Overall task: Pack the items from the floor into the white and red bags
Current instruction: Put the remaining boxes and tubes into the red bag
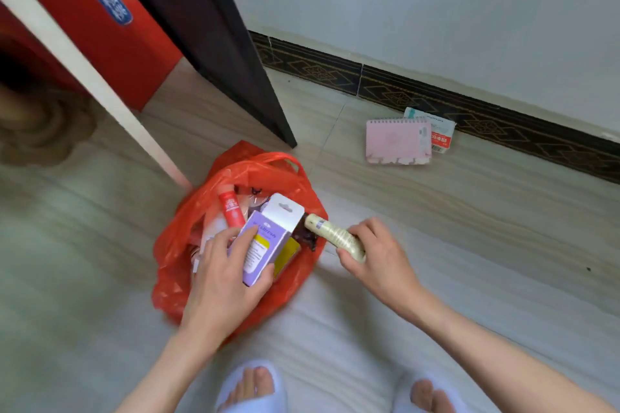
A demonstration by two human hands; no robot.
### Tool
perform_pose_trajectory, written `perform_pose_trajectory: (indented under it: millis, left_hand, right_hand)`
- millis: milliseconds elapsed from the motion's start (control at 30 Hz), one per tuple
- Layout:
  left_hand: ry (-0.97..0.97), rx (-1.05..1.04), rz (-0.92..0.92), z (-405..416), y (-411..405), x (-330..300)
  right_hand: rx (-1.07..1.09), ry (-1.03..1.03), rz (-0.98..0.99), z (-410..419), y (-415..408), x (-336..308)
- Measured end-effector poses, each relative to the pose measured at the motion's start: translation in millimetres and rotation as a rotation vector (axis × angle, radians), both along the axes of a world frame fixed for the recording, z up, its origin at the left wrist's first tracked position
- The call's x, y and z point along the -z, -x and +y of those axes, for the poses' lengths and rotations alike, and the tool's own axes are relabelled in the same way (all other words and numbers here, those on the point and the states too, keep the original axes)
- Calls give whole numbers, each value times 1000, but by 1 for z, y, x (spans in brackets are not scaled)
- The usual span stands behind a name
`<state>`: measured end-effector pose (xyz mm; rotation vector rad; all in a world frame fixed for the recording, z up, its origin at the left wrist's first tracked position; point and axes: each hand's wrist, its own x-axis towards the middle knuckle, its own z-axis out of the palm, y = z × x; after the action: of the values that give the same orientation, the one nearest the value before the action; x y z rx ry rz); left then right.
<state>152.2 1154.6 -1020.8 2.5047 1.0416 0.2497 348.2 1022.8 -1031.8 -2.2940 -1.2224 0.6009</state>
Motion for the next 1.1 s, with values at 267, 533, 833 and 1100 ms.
perform_pose_trajectory:
  millis: [267,533,833,1100]
  left_hand:
    - [-34,-361,-3,17,70,14]
    - [4,-560,59,68,26,22]
    - [-45,-534,-113,71,49,33]
    - [184,-710,-244,88,66,15]
  right_hand:
    - [-276,47,-167,52,43,-15]
    - [-291,64,-169,111,56,-20]
    - [-236,149,-203,155,73,-27]
    - [-162,108,190,169,105,-16]
